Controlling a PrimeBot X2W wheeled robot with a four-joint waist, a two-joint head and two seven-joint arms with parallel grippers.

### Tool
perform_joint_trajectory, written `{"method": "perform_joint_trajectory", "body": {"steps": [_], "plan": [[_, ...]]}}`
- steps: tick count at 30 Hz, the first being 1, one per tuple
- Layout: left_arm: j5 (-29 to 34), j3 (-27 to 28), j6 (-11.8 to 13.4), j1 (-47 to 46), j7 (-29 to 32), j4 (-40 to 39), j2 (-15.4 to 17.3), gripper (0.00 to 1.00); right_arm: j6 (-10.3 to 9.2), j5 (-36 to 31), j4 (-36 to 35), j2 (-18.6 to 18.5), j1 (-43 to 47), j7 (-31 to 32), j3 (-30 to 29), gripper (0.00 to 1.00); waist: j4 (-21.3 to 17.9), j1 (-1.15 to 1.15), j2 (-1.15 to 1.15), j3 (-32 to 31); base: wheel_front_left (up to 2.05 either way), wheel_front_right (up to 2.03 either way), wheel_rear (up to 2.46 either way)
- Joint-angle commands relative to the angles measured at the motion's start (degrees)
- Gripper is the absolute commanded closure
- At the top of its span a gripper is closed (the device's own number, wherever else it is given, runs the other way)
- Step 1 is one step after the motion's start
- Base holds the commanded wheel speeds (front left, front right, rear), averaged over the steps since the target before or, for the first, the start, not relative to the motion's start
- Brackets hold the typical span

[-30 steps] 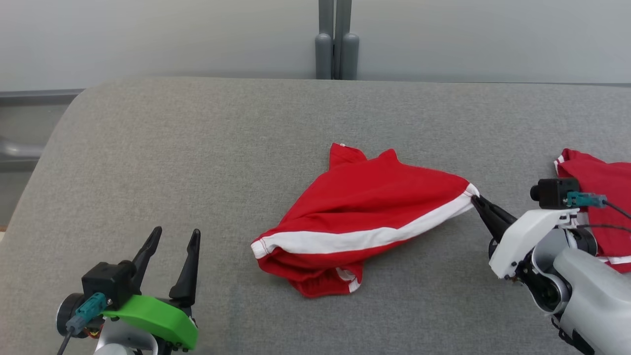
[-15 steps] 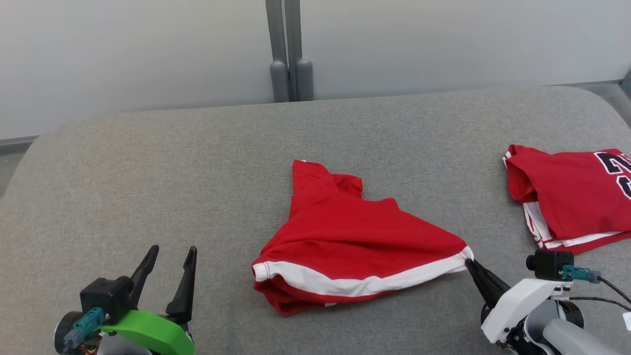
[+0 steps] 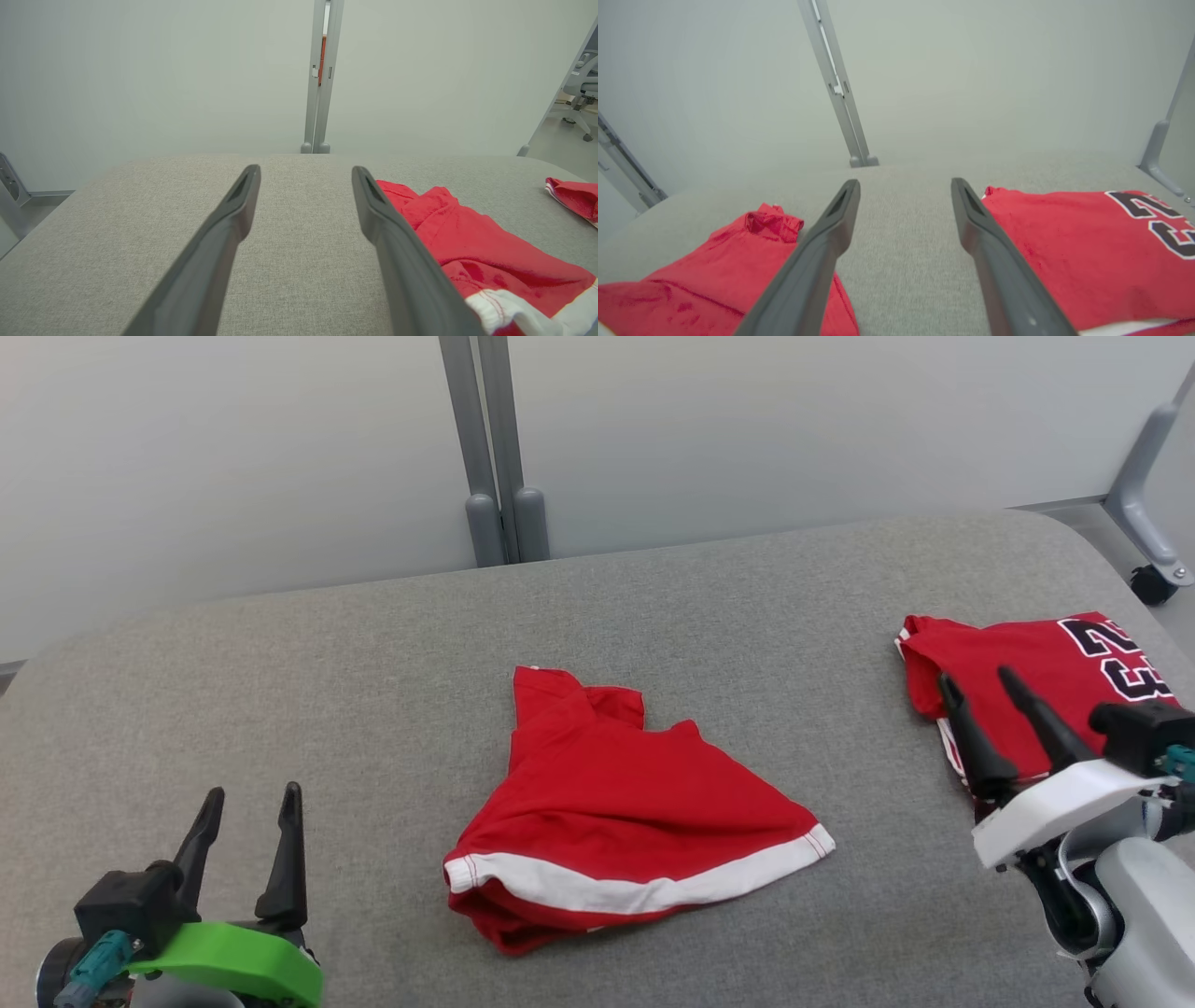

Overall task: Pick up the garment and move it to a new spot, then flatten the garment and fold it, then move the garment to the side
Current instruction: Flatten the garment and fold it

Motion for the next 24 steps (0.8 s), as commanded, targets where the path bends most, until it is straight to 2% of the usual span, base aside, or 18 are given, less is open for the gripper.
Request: {"method": "perform_joint_trajectory", "body": {"steps": [1,5,8,11,17,24], "plan": [[0.23,0.67,0.81,1.14,-0.45,-0.3,0.13,0.0,-0.01,-2.85,-2.55,2.19,3.1,-0.18,-3.22,0.0,-0.49,0.0,0.0,-0.38,0.0,0.0,0.0],[1.17,2.3,2.04,1.84,-1.32,-1.49,-0.26,0.0,-0.03,-11.99,-10.38,6.31,8.14,-0.17,-11.28,0.0,-0.62,0.0,0.0,-0.55,0.0,0.0,0.0],[1.95,3.09,2.47,2.67,-1.77,-2.05,-0.5,0.0,-0.02,-15.25,-12.89,8.46,11.66,-0.18,-13.03,0.0,-0.35,0.0,0.0,-0.6,0.0,0.0,0.0],[2.95,4.77,2.87,3.21,-2.12,-2.43,-1.47,0.0,-0.03,-16.44,-13.7,9.1,13.82,-0.16,-13.26,0.0,0.14,0.0,0.0,-0.72,0.0,0.0,0.0],[5.33,7.3,1.04,4.91,-2.2,-1.33,-4.0,0.0,-0.03,-17.67,-14.35,9.6,16.05,0.19,-14.36,0.0,0.53,0.0,0.0,-0.74,0.0,0.0,0.0],[7.97,10.03,-1.63,5.42,-2.22,0.06,-6.48,0.0,-0.03,-18.4,-15.01,9.49,13.8,1.73,-14.8,0.0,0.23,0.0,0.0,-0.45,0.0,0.0,0.0]]}}
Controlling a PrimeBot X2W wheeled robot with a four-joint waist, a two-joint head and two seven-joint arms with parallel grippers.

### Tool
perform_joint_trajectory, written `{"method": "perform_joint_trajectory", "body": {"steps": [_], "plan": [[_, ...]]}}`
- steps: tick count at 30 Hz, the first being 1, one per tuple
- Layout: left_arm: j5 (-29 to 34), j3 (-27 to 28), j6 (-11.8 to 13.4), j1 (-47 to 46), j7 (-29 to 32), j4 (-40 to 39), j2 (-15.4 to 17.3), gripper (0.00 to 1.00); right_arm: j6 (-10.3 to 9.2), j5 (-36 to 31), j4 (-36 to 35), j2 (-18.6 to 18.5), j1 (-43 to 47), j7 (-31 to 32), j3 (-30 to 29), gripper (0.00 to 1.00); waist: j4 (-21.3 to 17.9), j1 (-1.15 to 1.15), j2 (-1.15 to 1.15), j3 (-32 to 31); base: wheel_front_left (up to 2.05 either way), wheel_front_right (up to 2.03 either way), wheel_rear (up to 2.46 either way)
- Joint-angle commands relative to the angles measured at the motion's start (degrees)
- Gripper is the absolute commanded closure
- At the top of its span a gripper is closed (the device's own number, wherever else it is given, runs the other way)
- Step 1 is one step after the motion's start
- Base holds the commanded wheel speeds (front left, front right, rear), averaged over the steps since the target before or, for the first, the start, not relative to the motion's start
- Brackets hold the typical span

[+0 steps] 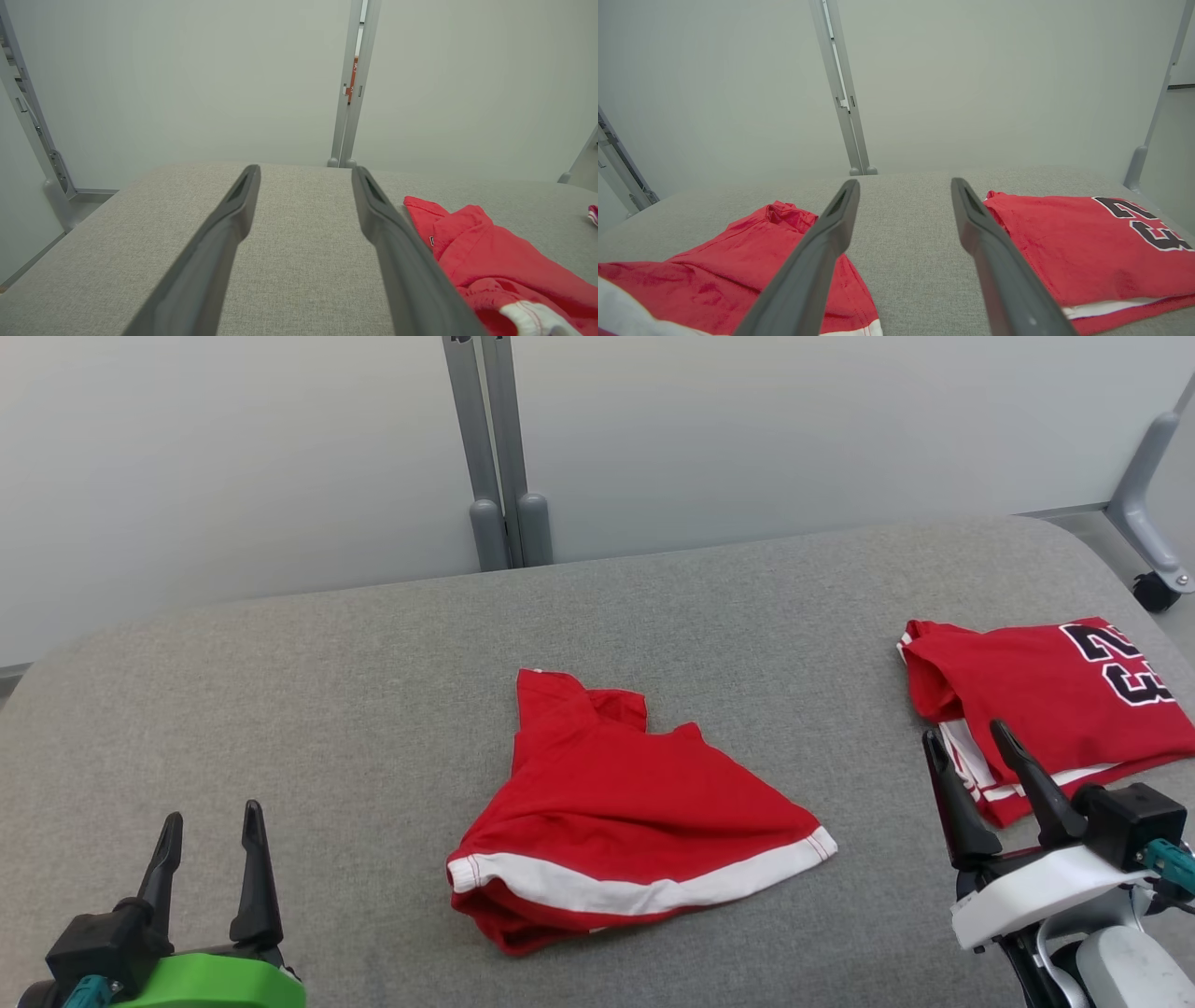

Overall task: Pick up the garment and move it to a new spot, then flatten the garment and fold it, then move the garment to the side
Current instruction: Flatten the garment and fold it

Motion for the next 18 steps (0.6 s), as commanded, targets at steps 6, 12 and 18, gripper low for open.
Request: {"method": "perform_joint_trajectory", "body": {"steps": [6,12,18], "plan": [[1.95,1.65,-2.01,-0.05,-0.29,1.1,-1.41,0.0,-0.03,-0.28,0.08,-0.37,-1.57,0.97,0.51,0.0,-0.07,0.0,0.0,0.41,0.0,0.0,0.0],[2.97,2.53,-3.22,-0.4,-0.29,1.95,-2.4,0.0,-0.03,0.04,0.59,-0.49,-1.72,0.9,0.64,0.0,0.01,0.0,0.0,0.61,0.0,0.0,0.0],[3.76,2.94,-4.05,-0.58,-0.29,2.68,-3.04,0.0,-0.03,0.0,0.47,-0.94,-1.98,1.27,0.52,0.0,0.1,0.0,0.0,0.62,0.0,0.0,0.0]]}}
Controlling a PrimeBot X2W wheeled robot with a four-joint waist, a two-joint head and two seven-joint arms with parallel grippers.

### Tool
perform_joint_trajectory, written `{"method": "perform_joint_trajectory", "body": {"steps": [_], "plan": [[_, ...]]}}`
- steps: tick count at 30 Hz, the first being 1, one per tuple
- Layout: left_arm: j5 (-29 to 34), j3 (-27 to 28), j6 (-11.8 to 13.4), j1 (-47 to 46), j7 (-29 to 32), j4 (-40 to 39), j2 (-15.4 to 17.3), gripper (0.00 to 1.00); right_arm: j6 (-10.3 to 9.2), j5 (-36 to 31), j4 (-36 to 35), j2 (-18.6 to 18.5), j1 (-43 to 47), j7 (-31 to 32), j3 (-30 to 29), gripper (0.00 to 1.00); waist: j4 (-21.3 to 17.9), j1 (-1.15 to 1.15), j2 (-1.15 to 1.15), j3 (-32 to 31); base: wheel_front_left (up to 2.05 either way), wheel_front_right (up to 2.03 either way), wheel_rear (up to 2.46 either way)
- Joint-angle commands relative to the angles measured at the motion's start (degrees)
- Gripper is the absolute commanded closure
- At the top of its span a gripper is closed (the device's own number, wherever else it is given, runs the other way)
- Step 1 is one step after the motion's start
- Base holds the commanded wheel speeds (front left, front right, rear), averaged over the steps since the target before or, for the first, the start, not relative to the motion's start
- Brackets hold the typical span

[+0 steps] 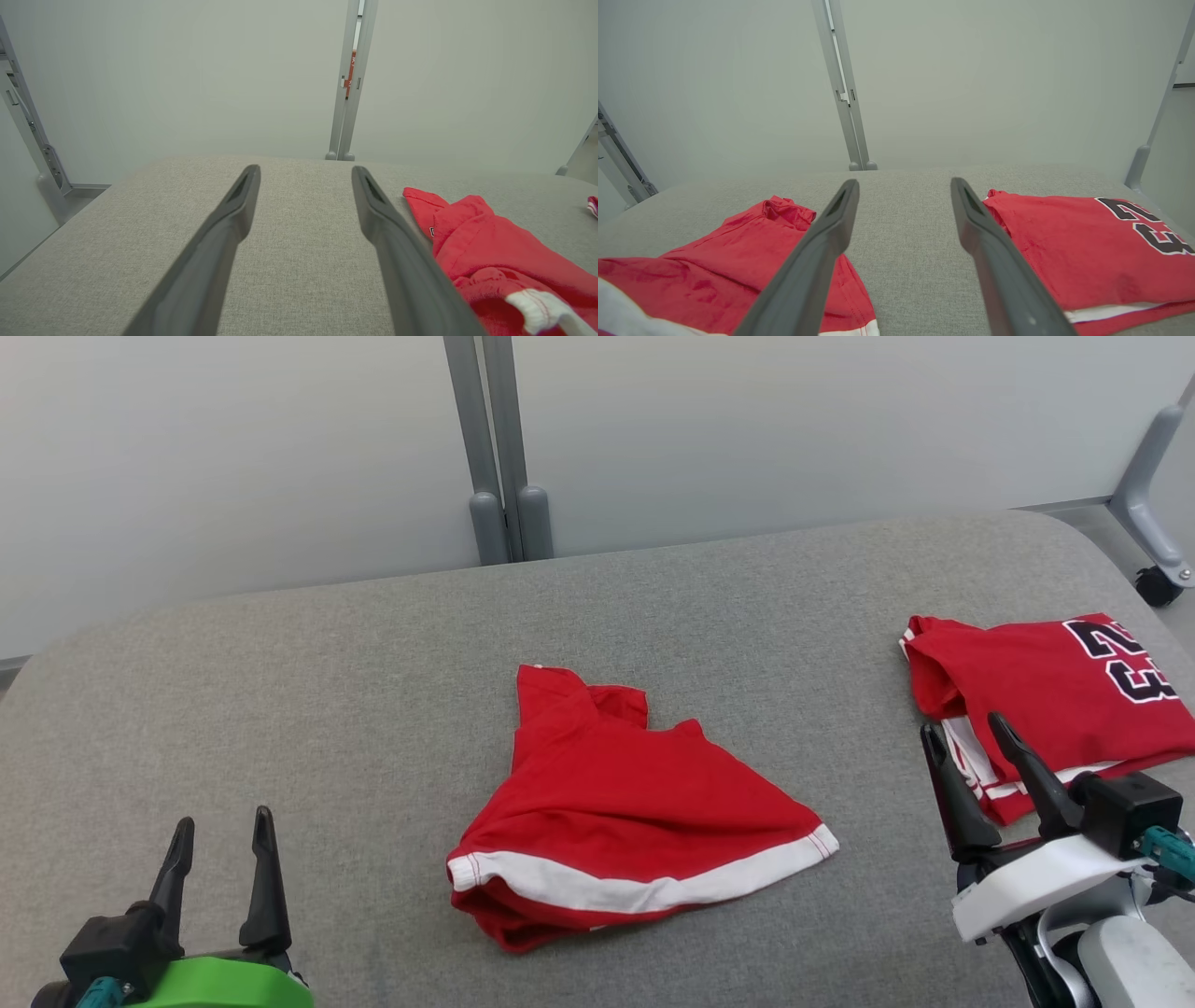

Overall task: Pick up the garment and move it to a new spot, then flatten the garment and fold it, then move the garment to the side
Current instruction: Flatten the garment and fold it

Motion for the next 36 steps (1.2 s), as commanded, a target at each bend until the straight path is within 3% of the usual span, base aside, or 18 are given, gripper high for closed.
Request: {"method": "perform_joint_trajectory", "body": {"steps": [1,8,15,22,30,36], "plan": [[0.34,-0.01,-0.49,-0.34,-0.14,0.63,-0.14,0.0,-0.03,-0.02,-0.03,-0.49,-0.83,0.4,0.04,0.0,0.0,0.0,0.0,0.03,0.0,0.0,0.0],[-3.47,-2.27,-2.04,-1.41,8.73,0.73,-0.24,0.0,-0.03,0.91,2.29,-2.16,-2.79,6.58,0.99,0.0,0.6,0.0,0.0,0.91,0.0,0.0,0.0],[-7.56,-4.13,-1.39,-0.74,21.98,-5.26,1.17,0.0,-0.03,6.65,7.7,-3.41,-6.12,16.08,5.65,0.0,2.22,0.0,0.0,2.65,0.0,0.0,0.0],[-13.55,-6.85,-4.26,-1.94,33.3,-11.2,2.14,0.0,-0.02,11.16,14.39,-3.69,-10.46,23.82,10.14,0.0,4.07,0.0,0.0,6.03,0.0,0.0,0.0],[-17.63,-10.97,-7.73,-2.9,40.13,-14.49,2.04,0.0,-0.03,14.18,18.84,-3.03,-12.73,24.2,14.4,0.0,4.32,0.0,0.0,8.09,0.0,0.0,0.0],[-18.73,-13.01,-9.35,-3.76,41.32,-16.06,1.64,0.0,-0.03,15.91,20.83,-2.92,-14.15,22.67,17.63,0.0,3.84,0.0,0.0,9.37,0.0,0.0,0.0]]}}
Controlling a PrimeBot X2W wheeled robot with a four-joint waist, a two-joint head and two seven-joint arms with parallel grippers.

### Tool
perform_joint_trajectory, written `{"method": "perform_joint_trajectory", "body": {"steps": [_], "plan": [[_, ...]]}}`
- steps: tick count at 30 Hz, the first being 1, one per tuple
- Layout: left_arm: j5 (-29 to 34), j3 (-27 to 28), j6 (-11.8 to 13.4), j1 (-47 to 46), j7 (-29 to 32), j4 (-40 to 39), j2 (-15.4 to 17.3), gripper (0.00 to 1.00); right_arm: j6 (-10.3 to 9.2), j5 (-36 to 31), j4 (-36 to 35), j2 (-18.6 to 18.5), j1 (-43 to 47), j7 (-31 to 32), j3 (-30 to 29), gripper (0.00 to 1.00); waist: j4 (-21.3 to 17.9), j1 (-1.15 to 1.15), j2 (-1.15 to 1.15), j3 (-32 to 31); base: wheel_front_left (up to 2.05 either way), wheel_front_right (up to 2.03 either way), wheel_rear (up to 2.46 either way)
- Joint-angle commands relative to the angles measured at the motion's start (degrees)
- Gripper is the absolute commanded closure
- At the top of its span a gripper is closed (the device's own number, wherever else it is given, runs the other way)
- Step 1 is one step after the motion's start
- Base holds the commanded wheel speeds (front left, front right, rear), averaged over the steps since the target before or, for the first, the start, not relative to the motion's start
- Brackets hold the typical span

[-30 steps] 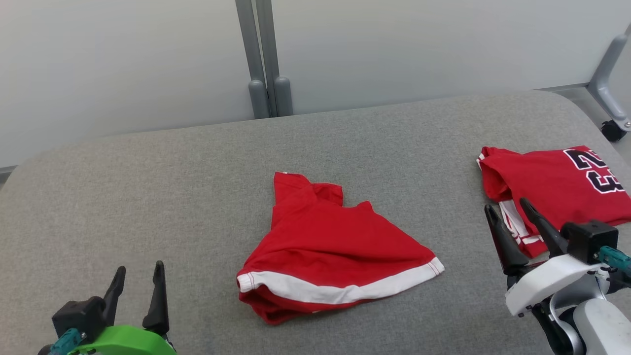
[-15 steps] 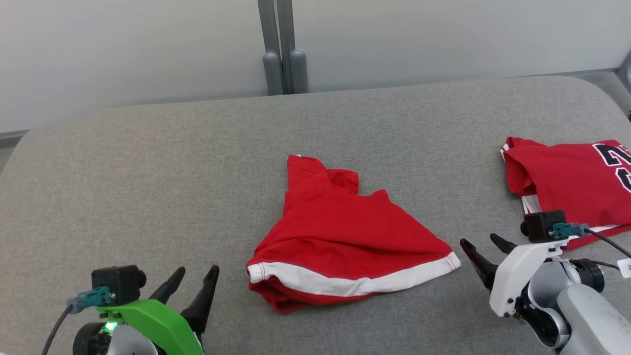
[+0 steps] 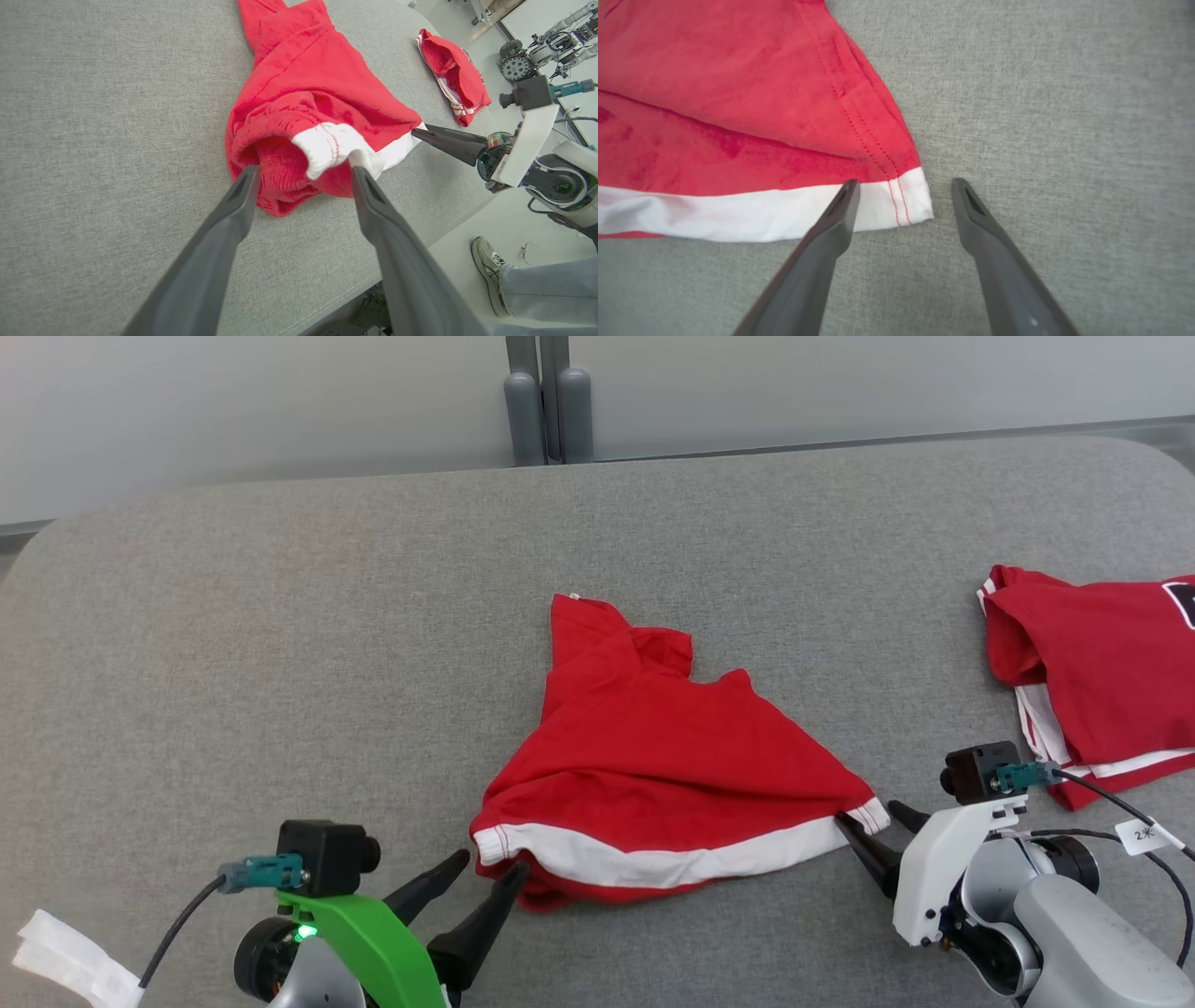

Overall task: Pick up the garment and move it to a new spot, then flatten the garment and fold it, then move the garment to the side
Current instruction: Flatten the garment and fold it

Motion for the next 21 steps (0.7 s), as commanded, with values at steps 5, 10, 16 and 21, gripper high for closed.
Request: {"method": "perform_joint_trajectory", "body": {"steps": [5,10,16,21], "plan": [[-1.27,-0.86,-1.13,-1.67,-0.24,-1.97,-0.45,0.0,-0.01,1.75,1.55,0.25,-1.93,-1.84,2.42,0.0,-0.52,0.0,0.0,1.18,0.0,0.0,0.0],[-1.07,-1.56,-1.57,-2.33,-0.42,-1.32,-0.4,0.49,-0.01,3.47,3.19,0.65,-2.81,-2.49,4.93,0.0,-0.74,0.0,0.0,1.43,0.0,0.0,0.0],[-1.39,-1.64,-1.93,-2.41,-1.3,-0.57,-0.06,1.0,-0.01,5.23,4.55,0.52,-3.72,-3.65,7.43,1.0,-0.77,0.0,0.0,1.35,0.0,0.0,0.0],[-1.37,-1.41,-1.96,-2.26,-1.89,-0.28,0.03,1.0,-0.02,6.58,4.81,-0.11,-4.45,-5.31,9.11,1.0,-0.7,0.0,0.0,1.01,0.0,0.0,0.0]]}}
